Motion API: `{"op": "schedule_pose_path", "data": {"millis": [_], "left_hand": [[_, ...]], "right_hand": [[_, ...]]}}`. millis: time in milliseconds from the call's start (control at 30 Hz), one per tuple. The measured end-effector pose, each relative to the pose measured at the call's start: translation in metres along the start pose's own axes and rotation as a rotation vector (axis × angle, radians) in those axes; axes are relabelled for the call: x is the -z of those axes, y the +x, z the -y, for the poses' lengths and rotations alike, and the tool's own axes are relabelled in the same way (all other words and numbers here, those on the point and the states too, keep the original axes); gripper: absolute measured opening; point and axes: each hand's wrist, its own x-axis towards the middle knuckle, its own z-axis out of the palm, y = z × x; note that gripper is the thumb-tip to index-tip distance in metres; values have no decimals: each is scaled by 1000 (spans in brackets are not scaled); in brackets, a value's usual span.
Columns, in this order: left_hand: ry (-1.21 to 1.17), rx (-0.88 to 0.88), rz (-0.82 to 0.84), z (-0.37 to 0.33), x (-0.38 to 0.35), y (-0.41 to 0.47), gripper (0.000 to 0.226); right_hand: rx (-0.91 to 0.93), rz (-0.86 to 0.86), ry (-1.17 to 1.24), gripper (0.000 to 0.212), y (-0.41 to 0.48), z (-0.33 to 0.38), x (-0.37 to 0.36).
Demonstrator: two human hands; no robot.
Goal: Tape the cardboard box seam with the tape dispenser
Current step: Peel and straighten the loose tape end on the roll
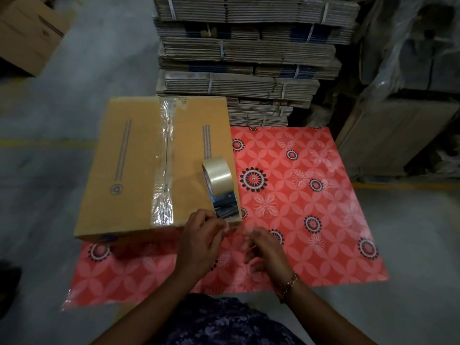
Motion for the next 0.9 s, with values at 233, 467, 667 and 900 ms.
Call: {"op": "schedule_pose_path", "data": {"millis": [233,467,667,900], "left_hand": [[-64,55,30,0,-2,-1,19],[-184,133,31,-7,0,-2,15],[-349,303,19,-5,-1,-7,44],[-446,458,41,-11,-5,-7,19]], "right_hand": [[520,-20,-576,29,20,0,23],[660,66,-726,2,36,13,19],[611,98,-754,1,42,19,22],[522,139,-727,4,51,26,24]]}}
